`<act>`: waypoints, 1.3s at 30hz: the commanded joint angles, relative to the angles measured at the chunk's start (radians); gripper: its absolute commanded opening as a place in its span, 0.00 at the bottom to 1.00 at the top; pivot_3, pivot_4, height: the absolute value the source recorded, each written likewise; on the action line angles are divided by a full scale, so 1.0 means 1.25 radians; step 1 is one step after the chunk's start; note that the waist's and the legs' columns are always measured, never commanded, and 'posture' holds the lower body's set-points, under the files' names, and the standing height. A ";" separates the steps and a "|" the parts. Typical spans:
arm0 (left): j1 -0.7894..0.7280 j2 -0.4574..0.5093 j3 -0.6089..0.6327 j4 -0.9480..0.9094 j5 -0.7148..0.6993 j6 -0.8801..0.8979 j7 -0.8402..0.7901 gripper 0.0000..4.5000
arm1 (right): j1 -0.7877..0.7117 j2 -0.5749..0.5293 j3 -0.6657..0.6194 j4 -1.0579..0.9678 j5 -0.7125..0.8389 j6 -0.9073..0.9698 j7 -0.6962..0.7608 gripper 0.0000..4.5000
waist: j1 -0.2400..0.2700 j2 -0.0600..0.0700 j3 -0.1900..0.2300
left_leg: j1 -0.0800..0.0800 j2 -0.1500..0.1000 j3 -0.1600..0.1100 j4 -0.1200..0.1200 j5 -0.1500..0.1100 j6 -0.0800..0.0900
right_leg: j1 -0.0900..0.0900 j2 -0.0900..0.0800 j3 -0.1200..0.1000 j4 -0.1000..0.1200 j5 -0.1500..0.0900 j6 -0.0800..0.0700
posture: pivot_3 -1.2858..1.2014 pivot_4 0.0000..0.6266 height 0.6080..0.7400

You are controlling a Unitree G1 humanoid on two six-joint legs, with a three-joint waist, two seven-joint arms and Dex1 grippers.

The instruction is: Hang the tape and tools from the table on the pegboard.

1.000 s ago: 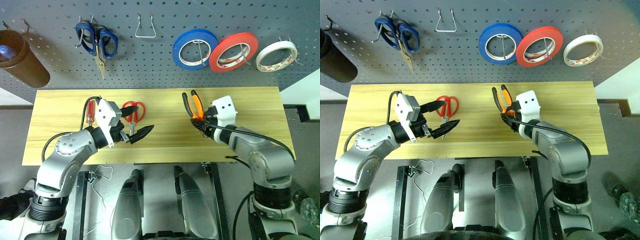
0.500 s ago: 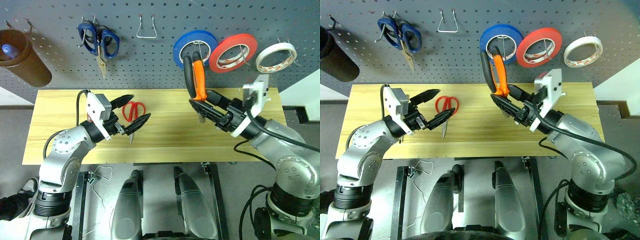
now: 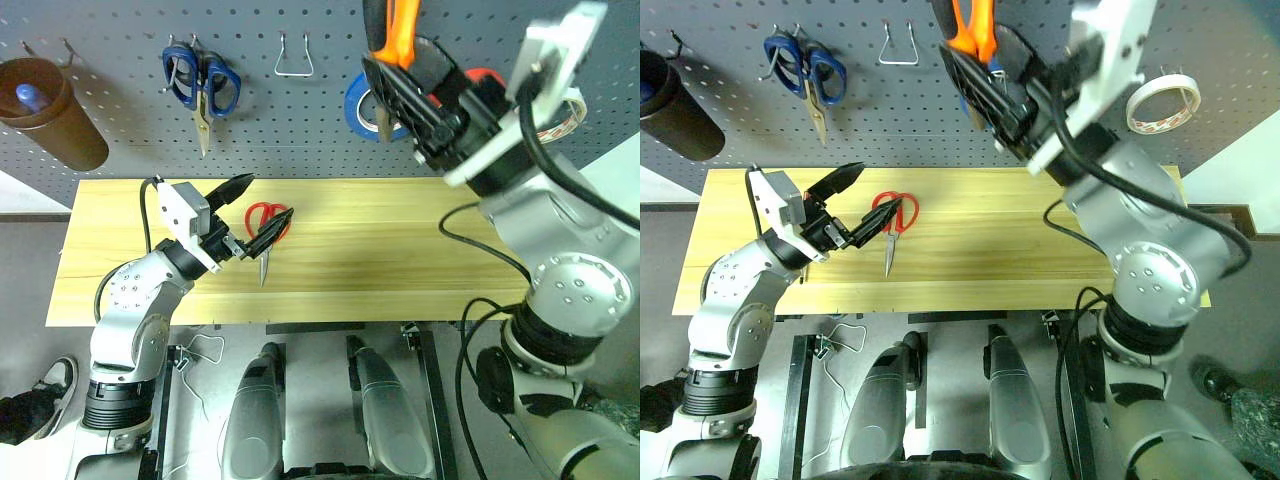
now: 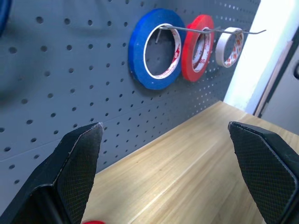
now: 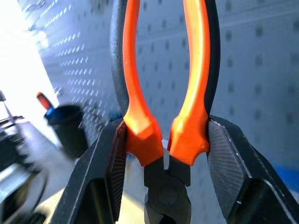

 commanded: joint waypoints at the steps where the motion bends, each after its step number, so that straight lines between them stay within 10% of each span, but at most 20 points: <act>1: 0.002 -0.017 0.004 -0.020 0.001 -0.031 0.013 1.00 | -0.048 0.026 0.044 0.027 -0.083 -0.084 -0.037 0.47 | 0.001 0.000 -0.001 | 0.000 0.000 0.000 0.000 0.000 0.000 | 0.000 0.000 0.000 0.000 0.000 0.000 | 0.54 0.52 0.86; 13: -0.019 -0.086 0.024 -0.032 0.027 -0.111 0.103 1.00 | -0.126 0.108 0.181 0.281 -0.305 -0.287 -0.017 0.47 | 0.000 0.000 -0.001 | 0.000 0.000 0.000 0.001 0.001 0.000 | 0.000 0.000 0.000 0.001 0.001 -0.001 | 0.54 0.54 0.86; 39: 0.016 -0.098 0.009 -0.027 0.045 -0.163 0.127 1.00 | -0.166 0.160 0.130 0.397 -0.346 -0.422 0.009 0.47 | 0.000 -0.001 -0.001 | 0.000 0.000 0.000 0.001 0.005 0.001 | 0.000 0.000 0.000 0.002 0.006 -0.002 | 0.55 0.55 0.86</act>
